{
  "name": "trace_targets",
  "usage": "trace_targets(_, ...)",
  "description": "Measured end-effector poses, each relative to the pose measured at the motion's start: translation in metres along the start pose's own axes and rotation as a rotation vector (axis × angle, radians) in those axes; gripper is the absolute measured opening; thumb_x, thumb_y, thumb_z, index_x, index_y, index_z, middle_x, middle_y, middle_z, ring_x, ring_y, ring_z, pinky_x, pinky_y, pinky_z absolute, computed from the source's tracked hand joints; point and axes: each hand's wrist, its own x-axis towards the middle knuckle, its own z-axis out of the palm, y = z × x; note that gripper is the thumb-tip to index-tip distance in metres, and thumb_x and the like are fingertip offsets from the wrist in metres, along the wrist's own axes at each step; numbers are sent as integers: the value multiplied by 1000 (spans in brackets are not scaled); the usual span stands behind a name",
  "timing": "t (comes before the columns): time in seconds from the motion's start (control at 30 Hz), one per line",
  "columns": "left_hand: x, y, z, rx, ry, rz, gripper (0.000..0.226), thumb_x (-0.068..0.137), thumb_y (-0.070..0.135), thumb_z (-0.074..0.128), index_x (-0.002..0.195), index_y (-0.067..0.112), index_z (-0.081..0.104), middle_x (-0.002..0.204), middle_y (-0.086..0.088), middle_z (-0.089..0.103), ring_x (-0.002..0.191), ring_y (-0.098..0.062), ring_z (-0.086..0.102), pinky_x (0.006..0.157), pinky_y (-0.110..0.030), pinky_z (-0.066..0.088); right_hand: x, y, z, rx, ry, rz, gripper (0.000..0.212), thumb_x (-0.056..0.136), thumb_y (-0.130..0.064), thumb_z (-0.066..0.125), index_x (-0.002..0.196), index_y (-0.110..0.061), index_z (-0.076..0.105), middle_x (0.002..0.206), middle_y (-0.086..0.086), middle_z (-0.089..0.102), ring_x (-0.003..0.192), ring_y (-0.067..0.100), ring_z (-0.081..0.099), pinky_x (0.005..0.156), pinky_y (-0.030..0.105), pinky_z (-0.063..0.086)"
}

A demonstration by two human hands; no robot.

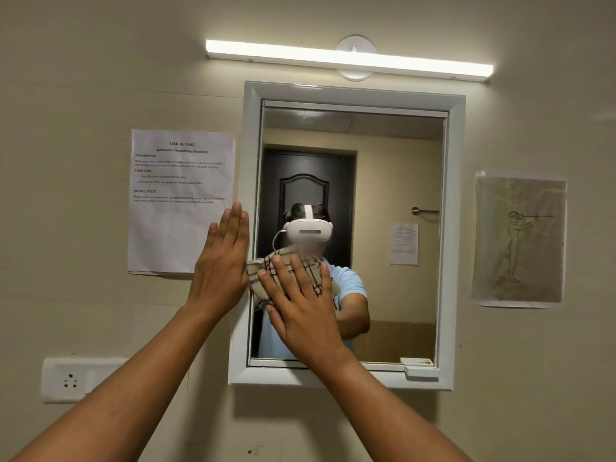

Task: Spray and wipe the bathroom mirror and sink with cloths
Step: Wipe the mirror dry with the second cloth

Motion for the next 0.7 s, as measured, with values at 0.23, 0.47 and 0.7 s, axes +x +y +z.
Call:
trace_targets(0.23,-2,-3,7,57,41,55,73,84,9,22,153,7,2,162,-12,-2,150,-25,-1,122,-46,11,16,52,-19,-46,62,155,60,103,-46,30,157,-28,12,166,3,5,152,26,-1,115,63,11)
trace_targets(0.47,-6,2,9,101,39,46,77,81,8,34,153,6,5,162,-13,2,150,-27,3,122,-39,2,11,116,-36,-76,128,375,60,102,-48,30,157,-30,13,166,3,7,152,26,2,118,60,8)
trace_targets(0.7,-11,7,7,75,30,21,71,84,22,15,153,5,7,161,-13,3,150,-28,4,122,-45,12,-13,136,-36,-41,188,559,62,102,-48,27,156,-33,2,166,1,-1,152,23,-6,119,57,8)
